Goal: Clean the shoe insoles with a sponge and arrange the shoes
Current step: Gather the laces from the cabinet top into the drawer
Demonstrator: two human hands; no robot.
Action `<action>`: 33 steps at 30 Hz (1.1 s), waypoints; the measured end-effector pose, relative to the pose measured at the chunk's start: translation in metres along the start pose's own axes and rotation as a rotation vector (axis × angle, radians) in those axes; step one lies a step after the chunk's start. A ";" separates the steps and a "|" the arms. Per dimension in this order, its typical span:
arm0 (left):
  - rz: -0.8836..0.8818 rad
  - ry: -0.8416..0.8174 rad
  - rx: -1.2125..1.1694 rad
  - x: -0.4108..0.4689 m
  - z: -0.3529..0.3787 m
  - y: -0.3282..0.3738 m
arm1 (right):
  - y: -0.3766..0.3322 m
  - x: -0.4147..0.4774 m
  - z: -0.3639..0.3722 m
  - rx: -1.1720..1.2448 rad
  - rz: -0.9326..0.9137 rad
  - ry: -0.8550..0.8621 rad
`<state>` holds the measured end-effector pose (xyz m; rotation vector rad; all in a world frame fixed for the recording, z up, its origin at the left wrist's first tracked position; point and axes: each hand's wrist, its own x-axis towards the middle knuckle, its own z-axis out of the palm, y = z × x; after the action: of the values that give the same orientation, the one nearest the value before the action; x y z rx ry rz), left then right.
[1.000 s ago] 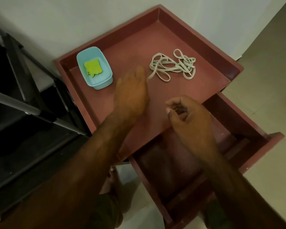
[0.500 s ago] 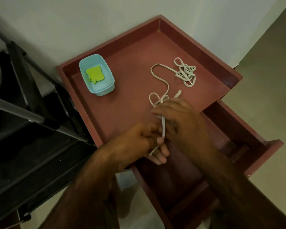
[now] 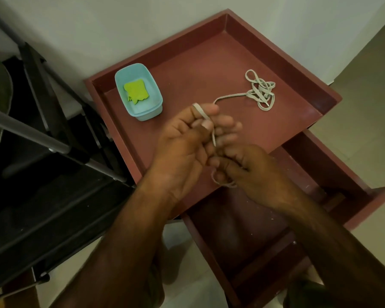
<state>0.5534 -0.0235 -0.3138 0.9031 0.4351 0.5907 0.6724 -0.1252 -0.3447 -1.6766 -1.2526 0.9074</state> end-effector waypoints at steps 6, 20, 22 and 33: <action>0.268 0.052 0.965 0.009 -0.028 -0.012 | -0.011 -0.013 -0.003 -0.093 0.069 -0.297; -0.492 -0.530 0.345 -0.012 -0.017 0.035 | 0.003 0.003 -0.042 -0.386 -0.127 0.158; -0.354 -0.496 0.090 -0.012 -0.005 0.032 | 0.000 0.000 -0.028 -0.290 -0.087 0.127; 0.112 -0.127 1.313 -0.005 -0.035 -0.004 | -0.007 -0.007 -0.018 -0.320 -0.030 -0.226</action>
<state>0.5304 -0.0083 -0.3361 2.2114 0.6604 0.2863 0.6843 -0.1343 -0.3303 -1.8308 -1.6422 0.9357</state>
